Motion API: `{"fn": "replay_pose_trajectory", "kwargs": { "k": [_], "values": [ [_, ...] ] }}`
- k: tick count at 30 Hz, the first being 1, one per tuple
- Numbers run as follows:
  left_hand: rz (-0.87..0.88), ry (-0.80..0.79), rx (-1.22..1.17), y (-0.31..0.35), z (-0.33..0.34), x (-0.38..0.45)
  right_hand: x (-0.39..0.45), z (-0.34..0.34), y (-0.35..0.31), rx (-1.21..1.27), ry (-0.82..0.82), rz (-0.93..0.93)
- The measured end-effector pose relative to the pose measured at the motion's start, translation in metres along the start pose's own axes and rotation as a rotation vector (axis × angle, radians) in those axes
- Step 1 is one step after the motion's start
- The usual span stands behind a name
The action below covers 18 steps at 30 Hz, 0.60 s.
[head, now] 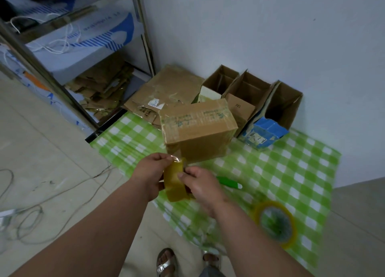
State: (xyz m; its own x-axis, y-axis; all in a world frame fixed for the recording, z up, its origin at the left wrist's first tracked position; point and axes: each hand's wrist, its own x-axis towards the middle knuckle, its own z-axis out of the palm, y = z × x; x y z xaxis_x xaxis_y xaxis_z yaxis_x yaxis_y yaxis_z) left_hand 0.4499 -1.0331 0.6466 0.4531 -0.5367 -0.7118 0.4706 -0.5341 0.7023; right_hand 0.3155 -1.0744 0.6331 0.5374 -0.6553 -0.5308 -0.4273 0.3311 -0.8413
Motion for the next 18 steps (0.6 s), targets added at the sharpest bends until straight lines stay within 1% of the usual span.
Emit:
{"fn": "replay_pose_trajectory", "kwargs": {
  "k": [2,5,6,8,9,11,13,15,18],
  "values": [
    [0.014,-0.012,-0.045,-0.001,0.004,-0.003,0.004,-0.016,0.002,-0.003,0.036,0.021],
    [0.026,0.008,-0.101,-0.003,0.008,-0.005,0.013,-0.044,0.009,0.071,0.176,0.063],
    [0.026,0.022,-0.123,-0.003,0.008,-0.005,0.017,-0.055,0.013,-0.001,0.236,0.058],
    [0.02,0.058,-0.179,-0.005,0.008,-0.005,0.027,-0.075,0.025,-0.312,0.295,0.05],
    [0.013,0.078,-0.21,-0.006,0.008,-0.004,0.032,-0.083,0.031,-0.488,0.282,0.06],
    [-0.005,0.104,-0.264,-0.007,0.01,-0.005,0.04,-0.094,0.046,-0.79,0.181,0.128],
    [-0.025,0.118,-0.303,-0.008,0.012,-0.006,0.045,-0.098,0.059,-1.034,0.085,0.186],
    [-0.039,0.132,-0.328,-0.008,0.014,-0.008,0.046,-0.099,0.071,-1.178,0.082,0.167],
    [-0.048,0.157,-0.356,-0.005,0.018,-0.01,0.049,-0.104,0.078,-1.272,0.12,0.089]
  ]
}}
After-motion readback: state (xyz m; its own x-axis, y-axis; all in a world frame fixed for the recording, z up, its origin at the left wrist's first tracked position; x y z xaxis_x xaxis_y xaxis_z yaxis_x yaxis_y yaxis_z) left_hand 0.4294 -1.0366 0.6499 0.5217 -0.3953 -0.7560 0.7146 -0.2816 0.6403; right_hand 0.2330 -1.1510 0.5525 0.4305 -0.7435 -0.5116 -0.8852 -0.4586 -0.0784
